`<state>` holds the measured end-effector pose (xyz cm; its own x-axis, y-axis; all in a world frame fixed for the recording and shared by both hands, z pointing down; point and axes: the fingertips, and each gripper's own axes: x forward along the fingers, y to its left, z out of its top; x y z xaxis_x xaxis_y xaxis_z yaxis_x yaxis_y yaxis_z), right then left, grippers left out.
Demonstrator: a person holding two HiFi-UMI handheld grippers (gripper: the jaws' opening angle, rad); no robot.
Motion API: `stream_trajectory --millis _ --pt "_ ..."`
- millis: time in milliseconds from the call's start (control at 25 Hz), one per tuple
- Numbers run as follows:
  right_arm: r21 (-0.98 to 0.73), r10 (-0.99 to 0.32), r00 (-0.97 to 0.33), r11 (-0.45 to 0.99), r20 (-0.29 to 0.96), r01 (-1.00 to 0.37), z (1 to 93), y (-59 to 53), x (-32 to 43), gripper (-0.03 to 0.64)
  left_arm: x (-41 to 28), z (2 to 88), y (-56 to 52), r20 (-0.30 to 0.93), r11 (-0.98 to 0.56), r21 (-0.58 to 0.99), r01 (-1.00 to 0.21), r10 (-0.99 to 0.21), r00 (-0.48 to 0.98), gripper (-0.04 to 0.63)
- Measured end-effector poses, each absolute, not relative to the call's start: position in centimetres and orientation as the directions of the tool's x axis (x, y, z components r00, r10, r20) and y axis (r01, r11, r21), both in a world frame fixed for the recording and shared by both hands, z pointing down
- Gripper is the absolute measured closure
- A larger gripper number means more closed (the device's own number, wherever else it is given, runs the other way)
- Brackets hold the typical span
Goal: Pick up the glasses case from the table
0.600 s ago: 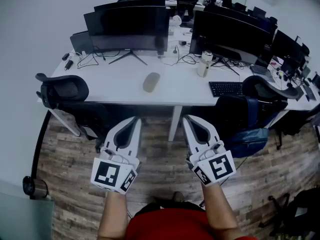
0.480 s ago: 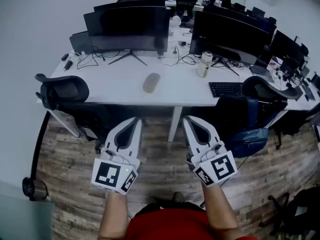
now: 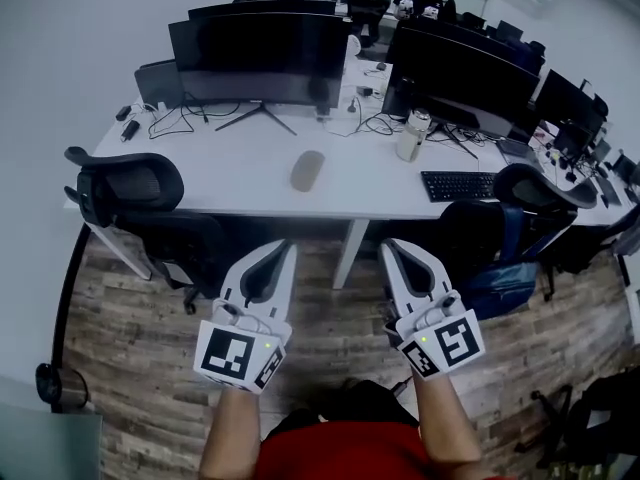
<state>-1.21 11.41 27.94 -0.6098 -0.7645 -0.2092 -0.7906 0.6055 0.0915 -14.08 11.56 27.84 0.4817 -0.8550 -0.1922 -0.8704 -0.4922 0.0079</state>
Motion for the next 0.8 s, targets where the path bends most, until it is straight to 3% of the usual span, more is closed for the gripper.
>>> stream_trajectory --millis 400,800 --pt "0.094 -0.776 -0.587 0.583 -0.232 -0.807 28.9 5.2 -0.9 0.614 -15.0 29.6 5.4 -0.157 -0.469 -0.006 -0.883 -0.872 0.464 0.583" --pt "0.087 -0.757 -0.604 0.604 -0.248 -0.793 29.6 -8.6 2.5 0.614 -12.8 31.5 -8.0 -0.099 -0.405 -0.003 -0.914 -0.910 0.403 0.581"
